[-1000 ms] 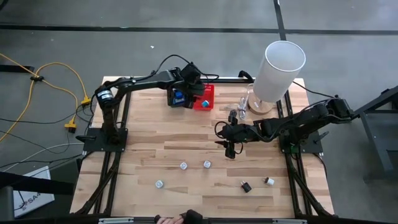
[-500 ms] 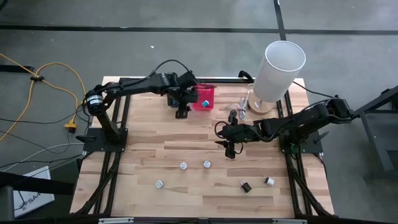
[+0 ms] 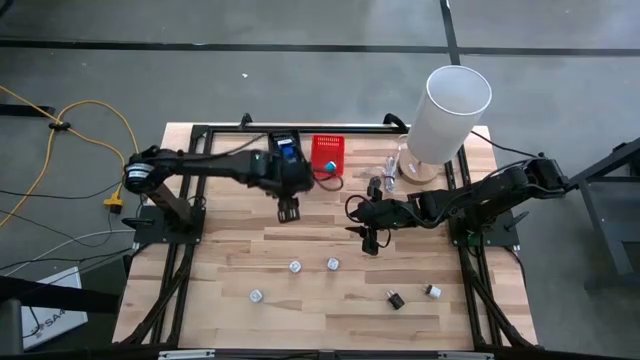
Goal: Pick & Place Office items
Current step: Put the blue charger adapter into the red basket
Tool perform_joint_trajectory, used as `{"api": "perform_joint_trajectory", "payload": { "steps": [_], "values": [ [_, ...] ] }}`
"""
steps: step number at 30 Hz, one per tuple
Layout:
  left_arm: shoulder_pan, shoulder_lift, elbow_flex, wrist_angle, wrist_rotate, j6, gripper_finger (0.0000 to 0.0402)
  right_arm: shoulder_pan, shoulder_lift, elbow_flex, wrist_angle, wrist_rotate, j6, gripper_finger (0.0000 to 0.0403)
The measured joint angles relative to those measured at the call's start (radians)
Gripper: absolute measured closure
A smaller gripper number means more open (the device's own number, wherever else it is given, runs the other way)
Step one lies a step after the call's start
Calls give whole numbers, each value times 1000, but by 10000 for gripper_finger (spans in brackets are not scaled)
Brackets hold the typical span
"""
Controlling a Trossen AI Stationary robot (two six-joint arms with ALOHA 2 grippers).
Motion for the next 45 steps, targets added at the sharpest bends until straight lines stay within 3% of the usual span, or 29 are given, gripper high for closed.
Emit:
{"api": "perform_joint_trajectory", "payload": {
  "steps": [13,23,29,45],
  "values": [
    [-316,3,-1,-143,-184,-602,209,0,0,0,0,0,0,243],
    [-523,59,-21,-172,-137,-988,209,0,0,0,1,0,0,243],
    [-604,89,-21,-176,-71,-1134,209,0,0,0,7,0,0,243],
    [-798,151,-21,-125,-46,-1321,209,0,0,0,21,0,0,243]
  ]
}}
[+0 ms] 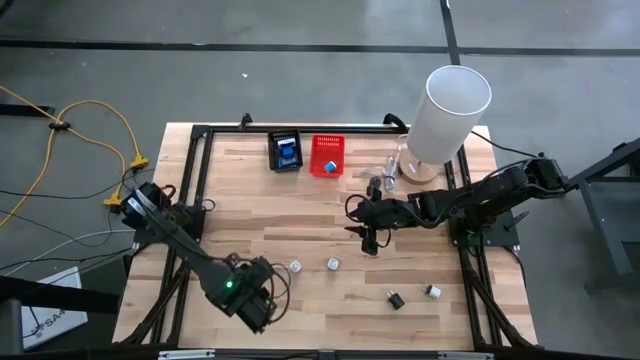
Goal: Pick & Place Office items
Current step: Put the blue charger adapter into the red basket
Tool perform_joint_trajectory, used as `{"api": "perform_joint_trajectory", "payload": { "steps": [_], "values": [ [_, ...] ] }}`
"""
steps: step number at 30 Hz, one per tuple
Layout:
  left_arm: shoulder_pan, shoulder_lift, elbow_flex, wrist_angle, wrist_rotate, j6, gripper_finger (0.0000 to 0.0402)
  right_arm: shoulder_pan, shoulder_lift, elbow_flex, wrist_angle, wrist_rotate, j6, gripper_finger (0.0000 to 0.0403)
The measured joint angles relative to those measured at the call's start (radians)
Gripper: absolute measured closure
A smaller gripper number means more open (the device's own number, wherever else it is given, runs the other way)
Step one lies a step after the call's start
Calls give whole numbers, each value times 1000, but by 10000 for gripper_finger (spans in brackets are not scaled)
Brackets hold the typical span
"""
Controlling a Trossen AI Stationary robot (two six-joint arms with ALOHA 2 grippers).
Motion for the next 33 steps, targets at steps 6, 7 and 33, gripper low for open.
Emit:
{"api": "perform_joint_trajectory", "payload": {
  "steps": [6,7,33],
  "values": [
    [-37,19,0,1,21,-34,209,0,0,0,4,0,0,243],
    [-38,22,0,6,22,-34,209,0,0,0,4,0,0,243],
    [-37,78,1,69,103,-3,209,0,0,0,24,0,0,243]
  ]
}}
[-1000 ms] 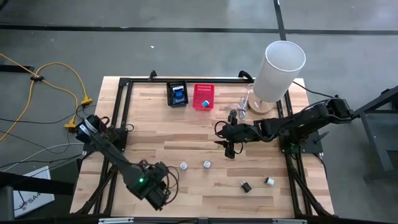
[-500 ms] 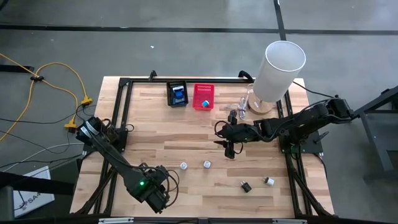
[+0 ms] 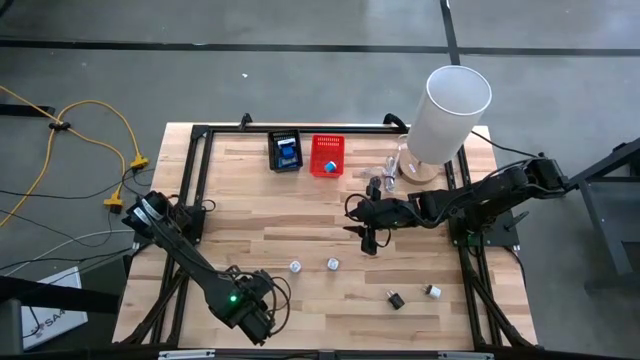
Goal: Pick & Place Office items
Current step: Put the blue charger adapter into the red basket
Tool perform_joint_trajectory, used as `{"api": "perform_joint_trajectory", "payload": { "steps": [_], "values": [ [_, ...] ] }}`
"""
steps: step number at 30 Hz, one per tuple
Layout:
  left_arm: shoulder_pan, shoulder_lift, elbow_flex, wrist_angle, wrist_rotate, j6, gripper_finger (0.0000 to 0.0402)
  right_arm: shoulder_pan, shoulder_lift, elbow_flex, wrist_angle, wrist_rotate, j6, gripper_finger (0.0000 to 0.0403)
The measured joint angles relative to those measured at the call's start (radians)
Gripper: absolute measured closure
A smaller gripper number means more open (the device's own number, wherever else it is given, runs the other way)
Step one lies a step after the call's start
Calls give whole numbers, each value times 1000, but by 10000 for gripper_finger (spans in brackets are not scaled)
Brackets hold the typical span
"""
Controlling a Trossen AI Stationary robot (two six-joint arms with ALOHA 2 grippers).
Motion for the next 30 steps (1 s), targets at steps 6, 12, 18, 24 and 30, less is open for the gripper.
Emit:
{"api": "perform_joint_trajectory", "payload": {
  "steps": [6,12,18,24,30],
  "values": [
    [4,0,0,-12,0,1,209,0,0,0,0,0,0,243],
    [6,-25,0,-17,-8,16,209,0,0,0,0,0,0,243],
    [7,-64,0,-36,-31,43,209,0,0,0,0,0,0,243],
    [22,-66,-39,14,-24,46,209,0,0,0,0,0,0,243],
    [33,-74,-117,109,-1,54,209,0,0,0,0,0,0,243]
  ]
}}
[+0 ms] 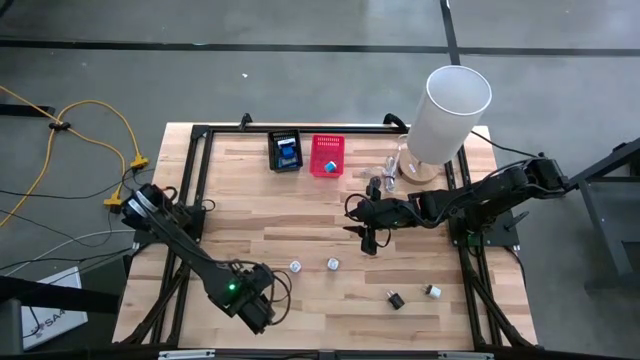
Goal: Pick & Place Office items
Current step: Put the blue charger adapter into the red basket
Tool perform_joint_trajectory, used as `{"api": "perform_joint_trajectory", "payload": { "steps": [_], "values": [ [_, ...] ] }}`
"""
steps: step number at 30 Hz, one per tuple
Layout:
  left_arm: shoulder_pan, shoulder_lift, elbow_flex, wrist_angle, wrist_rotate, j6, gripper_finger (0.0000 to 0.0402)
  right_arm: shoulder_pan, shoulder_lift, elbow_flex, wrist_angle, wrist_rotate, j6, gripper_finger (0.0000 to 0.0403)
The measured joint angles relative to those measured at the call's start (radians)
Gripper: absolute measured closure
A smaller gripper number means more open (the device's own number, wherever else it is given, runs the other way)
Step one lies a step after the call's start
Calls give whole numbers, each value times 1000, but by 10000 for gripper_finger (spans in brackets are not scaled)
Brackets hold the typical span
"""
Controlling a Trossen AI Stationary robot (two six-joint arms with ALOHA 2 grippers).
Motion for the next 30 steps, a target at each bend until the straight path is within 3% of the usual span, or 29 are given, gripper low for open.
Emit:
{"api": "perform_joint_trajectory", "payload": {
  "steps": [30],
  "values": [
    [0,-5,-176,234,33,-46,209,0,0,0,7,0,0,243]
  ]
}}
